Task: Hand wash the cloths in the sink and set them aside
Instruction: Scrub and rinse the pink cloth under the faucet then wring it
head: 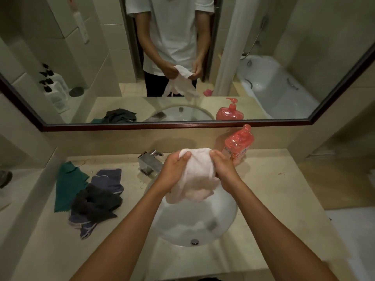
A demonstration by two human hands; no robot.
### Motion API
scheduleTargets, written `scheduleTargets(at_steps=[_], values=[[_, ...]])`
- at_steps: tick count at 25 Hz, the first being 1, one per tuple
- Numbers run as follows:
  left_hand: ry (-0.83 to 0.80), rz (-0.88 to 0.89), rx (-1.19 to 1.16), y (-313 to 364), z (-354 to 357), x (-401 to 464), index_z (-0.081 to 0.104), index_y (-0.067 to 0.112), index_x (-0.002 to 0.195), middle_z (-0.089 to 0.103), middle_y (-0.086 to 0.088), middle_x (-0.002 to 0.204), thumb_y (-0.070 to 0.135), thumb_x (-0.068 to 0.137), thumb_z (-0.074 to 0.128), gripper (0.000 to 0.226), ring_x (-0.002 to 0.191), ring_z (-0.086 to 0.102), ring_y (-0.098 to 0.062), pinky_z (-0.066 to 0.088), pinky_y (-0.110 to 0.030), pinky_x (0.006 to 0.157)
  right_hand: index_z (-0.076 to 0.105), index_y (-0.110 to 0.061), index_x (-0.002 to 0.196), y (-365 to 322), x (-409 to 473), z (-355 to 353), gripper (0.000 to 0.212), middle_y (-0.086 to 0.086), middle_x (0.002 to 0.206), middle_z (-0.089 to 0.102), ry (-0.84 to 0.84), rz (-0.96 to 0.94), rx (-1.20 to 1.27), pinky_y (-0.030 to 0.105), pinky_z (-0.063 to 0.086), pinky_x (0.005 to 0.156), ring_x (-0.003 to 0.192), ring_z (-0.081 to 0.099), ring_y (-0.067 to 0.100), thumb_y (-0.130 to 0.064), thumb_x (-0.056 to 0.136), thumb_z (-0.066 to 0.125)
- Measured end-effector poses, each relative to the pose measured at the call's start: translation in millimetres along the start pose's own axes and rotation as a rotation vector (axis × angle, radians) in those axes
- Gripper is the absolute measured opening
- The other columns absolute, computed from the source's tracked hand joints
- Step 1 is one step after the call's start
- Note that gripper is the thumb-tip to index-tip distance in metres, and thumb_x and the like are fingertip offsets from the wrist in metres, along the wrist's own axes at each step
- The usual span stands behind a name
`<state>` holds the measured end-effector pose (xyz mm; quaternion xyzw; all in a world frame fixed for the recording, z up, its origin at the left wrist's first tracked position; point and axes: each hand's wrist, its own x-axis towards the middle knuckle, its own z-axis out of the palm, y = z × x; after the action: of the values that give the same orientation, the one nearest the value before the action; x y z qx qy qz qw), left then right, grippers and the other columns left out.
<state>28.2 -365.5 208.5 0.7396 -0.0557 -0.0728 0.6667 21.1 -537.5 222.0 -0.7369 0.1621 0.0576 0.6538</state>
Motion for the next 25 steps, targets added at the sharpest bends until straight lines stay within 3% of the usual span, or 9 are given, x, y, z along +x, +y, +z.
scheduleTargets(at_steps=[4, 6, 8, 10, 13, 16, 19, 21, 25], values=[[0.001, -0.062, -0.06, 5.6, -15.3, 12.3, 0.07, 0.01, 0.1, 0.073, -0.017, 0.096, 0.043, 0.098, 0.052, 0.037, 0.089, 0.068, -0.025, 0.055, -0.049, 0.087, 0.069, -0.025, 0.123, 17.0, -5.4, 16.4, 0.039, -0.002, 0.121, 0.073, -0.226, 0.082, 0.197, 0.033, 0.05, 0.099, 0.116, 0.066, 0.015, -0.045, 0.106, 0.039], [0.035, -0.154, -0.15, 7.8, -22.4, 14.7, 0.069, 0.007, 0.107, 0.073, -0.02, 0.104, 0.033, 0.105, 0.049, 0.034, 0.1, 0.069, -0.031, 0.052, -0.054, 0.096, 0.065, -0.027, 0.121, 24.9, -15.2, 30.0, 0.031, -0.006, 0.125, 0.068, -0.099, 0.061, 0.153, 0.031, 0.047, 0.102, 0.121, 0.061, 0.015, -0.043, 0.105, 0.045], [0.074, -0.273, -0.323, 12.1, -30.1, 16.2, 0.065, 0.004, 0.122, 0.071, -0.019, 0.116, 0.029, 0.108, 0.045, 0.035, 0.112, 0.066, -0.034, 0.049, -0.052, 0.104, 0.066, -0.031, 0.11, 30.7, -27.7, 47.8, 0.02, -0.006, 0.118, 0.067, 0.16, -0.024, 0.167, 0.027, 0.049, 0.093, 0.113, 0.061, 0.013, -0.042, 0.099, 0.055], [0.058, -0.385, -0.53, 18.0, -34.2, 13.7, 0.056, 0.004, 0.135, 0.067, -0.021, 0.125, 0.031, 0.109, 0.041, 0.04, 0.118, 0.064, -0.035, 0.051, -0.05, 0.103, 0.067, -0.033, 0.108, 32.1, -40.7, 63.9, 0.025, -0.008, 0.113, 0.069, 0.202, -0.165, 0.113, 0.024, 0.05, 0.087, 0.107, 0.063, 0.008, -0.045, 0.09, 0.056], [-0.072, -0.47, -0.763, 25.9, -35.2, 3.8, 0.05, 0.006, 0.141, 0.067, -0.019, 0.128, 0.041, 0.109, 0.034, 0.051, 0.119, 0.065, -0.032, 0.053, -0.045, 0.1, 0.058, -0.032, 0.126, 27.0, -48.3, 77.7, 0.038, -0.015, 0.12, 0.059, 0.294, -0.285, -0.04, 0.015, 0.048, 0.086, 0.11, 0.056, -0.001, -0.037, 0.09, 0.068], [-0.161, -0.446, -0.866, 23.8, -28.3, -6.2, 0.049, 0.012, 0.145, 0.067, -0.019, 0.127, 0.058, 0.105, 0.026, 0.065, 0.115, 0.067, -0.03, 0.052, -0.041, 0.096, 0.068, -0.033, 0.109, 16.8, -40.2, 73.6, 0.021, -0.014, 0.103, 0.064, 0.202, -0.37, -0.16, 0.013, 0.047, 0.078, 0.094, 0.06, -0.001, -0.025, 0.089, 0.073], [-0.174, -0.433, -0.952, 18.3, -14.6, -13.3, 0.043, 0.015, 0.148, 0.059, -0.023, 0.137, 0.07, 0.098, 0.025, 0.077, 0.127, 0.059, -0.033, 0.04, -0.044, 0.113, 0.077, -0.023, 0.102, 10.7, -33.3, 65.4, 0.015, -0.007, 0.094, 0.067, 0.112, -0.312, -0.209, 0.015, 0.048, 0.077, 0.085, 0.063, 0.002, -0.021, 0.088, 0.075], [-0.172, -0.421, -1.013, 15.5, -6.1, -14.8, 0.042, 0.012, 0.148, 0.057, -0.02, 0.141, 0.073, 0.095, 0.027, 0.082, 0.132, 0.055, -0.03, 0.036, -0.043, 0.116, 0.079, -0.022, 0.091, 4.6, -29.3, 56.1, 0.009, -0.007, 0.085, 0.071, 0.109, -0.295, -0.186, 0.016, 0.048, 0.074, 0.08, 0.064, 0.003, -0.016, 0.089, 0.073], [-0.109, -0.465, -0.999, 7.7, 13.4, -8.5, 0.057, 0.002, 0.129, 0.065, -0.019, 0.127, 0.075, 0.087, 0.038, 0.086, 0.122, 0.061, -0.027, 0.04, -0.04, 0.113, 0.077, -0.013, 0.082, -4.3, -21.3, 35.9, 0.021, -0.004, 0.075, 0.073, 0.025, -0.306, -0.106, 0.02, 0.05, 0.068, 0.072, 0.065, 0.005, -0.005, 0.094, 0.061]])
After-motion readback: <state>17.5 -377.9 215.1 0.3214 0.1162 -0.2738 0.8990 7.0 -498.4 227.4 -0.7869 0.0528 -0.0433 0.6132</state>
